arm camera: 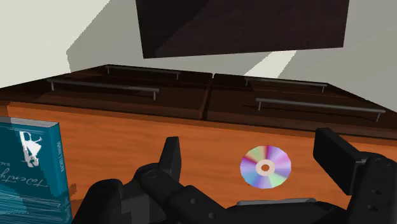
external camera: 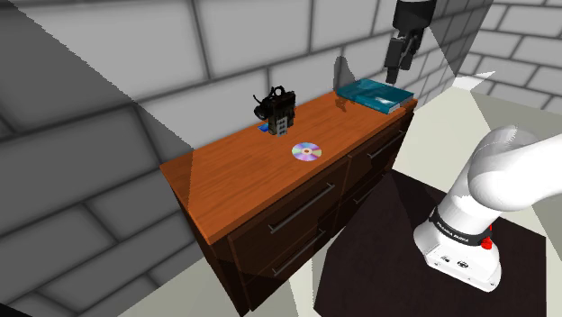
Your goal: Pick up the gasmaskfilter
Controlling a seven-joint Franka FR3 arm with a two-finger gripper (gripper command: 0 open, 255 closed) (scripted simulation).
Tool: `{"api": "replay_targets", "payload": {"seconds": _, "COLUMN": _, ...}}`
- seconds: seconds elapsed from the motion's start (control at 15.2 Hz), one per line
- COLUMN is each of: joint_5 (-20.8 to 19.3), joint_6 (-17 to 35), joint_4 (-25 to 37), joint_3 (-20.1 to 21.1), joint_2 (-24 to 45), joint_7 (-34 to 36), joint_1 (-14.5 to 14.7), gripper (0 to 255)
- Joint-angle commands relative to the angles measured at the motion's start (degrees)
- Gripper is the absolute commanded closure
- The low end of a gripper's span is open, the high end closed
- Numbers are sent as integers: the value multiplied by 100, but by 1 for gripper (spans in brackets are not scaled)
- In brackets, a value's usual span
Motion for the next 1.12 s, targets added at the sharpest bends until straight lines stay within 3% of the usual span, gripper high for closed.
{"api": "replay_targets", "payload": {"seconds": 0.0, "joint_5": 0, "joint_6": 0, "joint_4": 0, "joint_3": 0, "joint_2": 0, "joint_7": 0, "joint_1": 0, "gripper": 0}}
{"api": "replay_targets", "payload": {"seconds": 0.53, "joint_5": 382, "joint_6": 1311, "joint_4": 223, "joint_3": 298, "joint_2": 1276, "joint_7": 748, "joint_1": 1, "gripper": 0}}
{"api": "replay_targets", "payload": {"seconds": 1.06, "joint_5": 563, "joint_6": 2363, "joint_4": 944, "joint_3": 543, "joint_2": 2757, "joint_7": 1405, "joint_1": -17, "gripper": 0}}
